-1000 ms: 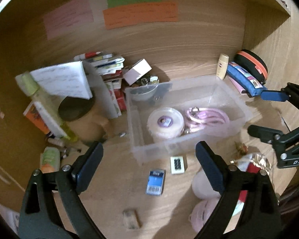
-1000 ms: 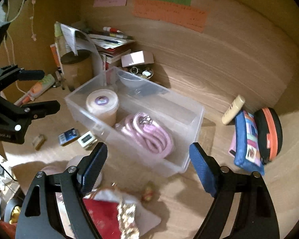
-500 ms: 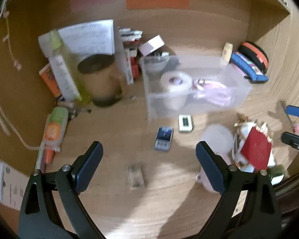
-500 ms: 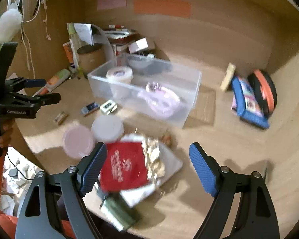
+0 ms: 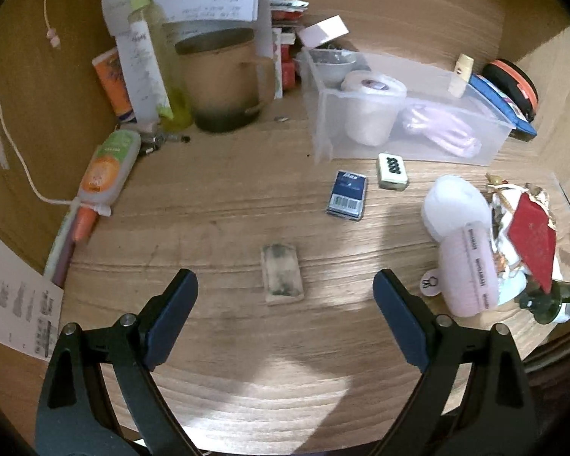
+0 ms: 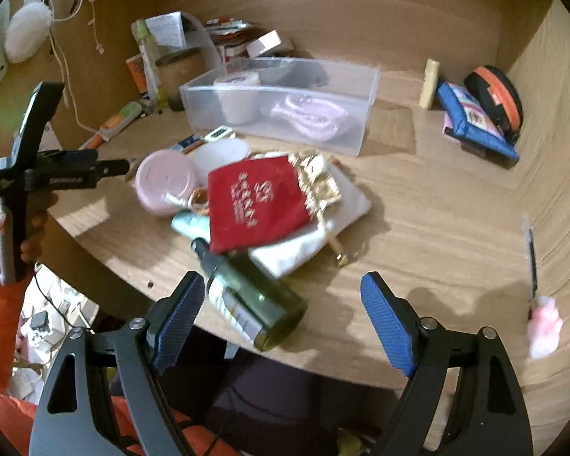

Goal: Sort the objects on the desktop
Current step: 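Grasp the small beige block with the left tool while the right tool grasps the green glass bottle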

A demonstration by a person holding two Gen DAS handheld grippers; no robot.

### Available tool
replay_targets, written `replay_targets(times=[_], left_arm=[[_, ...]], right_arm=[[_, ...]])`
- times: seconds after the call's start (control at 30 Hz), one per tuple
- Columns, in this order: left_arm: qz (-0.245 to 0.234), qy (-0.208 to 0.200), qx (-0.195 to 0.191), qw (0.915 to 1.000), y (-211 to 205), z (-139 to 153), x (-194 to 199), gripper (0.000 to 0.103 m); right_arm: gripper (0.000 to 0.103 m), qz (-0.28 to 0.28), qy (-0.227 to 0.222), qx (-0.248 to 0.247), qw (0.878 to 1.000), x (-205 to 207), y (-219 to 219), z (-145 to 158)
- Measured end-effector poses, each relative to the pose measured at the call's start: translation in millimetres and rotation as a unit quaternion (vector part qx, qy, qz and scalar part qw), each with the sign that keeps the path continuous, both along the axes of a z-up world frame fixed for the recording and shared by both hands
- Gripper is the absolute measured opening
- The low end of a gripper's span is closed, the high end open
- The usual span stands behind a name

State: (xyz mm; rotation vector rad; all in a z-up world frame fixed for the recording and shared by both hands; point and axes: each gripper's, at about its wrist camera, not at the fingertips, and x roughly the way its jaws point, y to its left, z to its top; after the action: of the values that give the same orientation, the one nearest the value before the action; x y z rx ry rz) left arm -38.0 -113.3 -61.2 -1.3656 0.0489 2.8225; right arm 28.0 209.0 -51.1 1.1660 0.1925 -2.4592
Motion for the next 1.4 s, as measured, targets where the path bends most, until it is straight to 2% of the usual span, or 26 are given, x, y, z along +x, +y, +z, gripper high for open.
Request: replay_targets(times=[0.17,0.27,0.3,0.5,0.73,0.8,0.97,1.27,1.4], left_arm=[[0.004,-0.002,0.008,1.0,-5,-4,-1,0.084],[0.005,-0.005,0.008,0.9999,-7,-8,-4,0.081],[0.005,-0.007,0.01,0.9999,-8,-9,-5,0.081],[0.002,-0.015,0.004,0.9999,-4,-16,-8,0.079],[0.005,-0.022,0.007,0.9997,-4,-27,-14,0.07],[0.007,-0.02,0.011,0.9997,-6,-28,-16,0.062],[0.0,-0.016,0.009,0.9998,-5,-25,-14,0.024],[-0.008,-0.012,0.002,0.9999,-1,-22,-13,0.023],[-0.013,-0.002,0.012,0.9998,2,-14,-11,0.023]], right_arm=[[0.079,0.024,-0.008,-0.001,1.0,0,-9,-9],[0.059,0.036,-0.02,0.004,0.999,-3,-15,-15],[0.058,0.041,-0.026,0.007,0.999,-4,-17,-17],[0.051,0.05,-0.022,0.024,0.998,-3,-23,-20],[0.047,0.064,-0.029,0.048,0.996,-5,-33,-28],[0.043,0.067,-0.035,0.053,0.996,-9,-37,-33],[0.043,0.068,-0.032,0.048,0.996,-11,-37,-33],[0.039,0.06,0.014,0.027,0.998,-1,-31,1],[0.038,0.055,0.032,0.022,0.998,-7,-31,15]])
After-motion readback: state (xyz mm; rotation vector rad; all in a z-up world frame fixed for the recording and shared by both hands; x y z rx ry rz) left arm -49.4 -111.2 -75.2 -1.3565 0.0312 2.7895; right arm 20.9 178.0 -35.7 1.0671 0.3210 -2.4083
